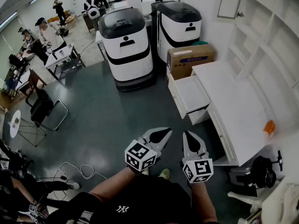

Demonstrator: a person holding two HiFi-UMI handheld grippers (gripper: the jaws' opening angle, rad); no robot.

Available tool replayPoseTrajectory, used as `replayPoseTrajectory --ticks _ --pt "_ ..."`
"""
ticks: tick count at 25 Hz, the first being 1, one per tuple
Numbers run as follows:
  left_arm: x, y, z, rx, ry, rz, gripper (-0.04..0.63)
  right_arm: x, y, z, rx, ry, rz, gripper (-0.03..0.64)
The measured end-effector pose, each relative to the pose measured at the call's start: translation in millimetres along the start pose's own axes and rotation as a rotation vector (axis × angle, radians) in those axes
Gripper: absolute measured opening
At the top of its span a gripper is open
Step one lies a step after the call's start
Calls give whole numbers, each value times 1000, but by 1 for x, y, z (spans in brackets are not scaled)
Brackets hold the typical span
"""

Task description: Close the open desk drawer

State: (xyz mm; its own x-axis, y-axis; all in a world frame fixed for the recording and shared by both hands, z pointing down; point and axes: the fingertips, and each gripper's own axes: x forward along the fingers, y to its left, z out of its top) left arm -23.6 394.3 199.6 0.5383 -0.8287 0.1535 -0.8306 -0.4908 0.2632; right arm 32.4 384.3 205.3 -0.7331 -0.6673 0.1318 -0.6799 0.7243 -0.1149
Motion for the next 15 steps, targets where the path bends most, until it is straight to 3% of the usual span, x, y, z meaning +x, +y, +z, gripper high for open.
replayPoseTrajectory --ticks 15 --pt "3 0 0 0 2 -4 1 4 0 -1 8 2 7 21"
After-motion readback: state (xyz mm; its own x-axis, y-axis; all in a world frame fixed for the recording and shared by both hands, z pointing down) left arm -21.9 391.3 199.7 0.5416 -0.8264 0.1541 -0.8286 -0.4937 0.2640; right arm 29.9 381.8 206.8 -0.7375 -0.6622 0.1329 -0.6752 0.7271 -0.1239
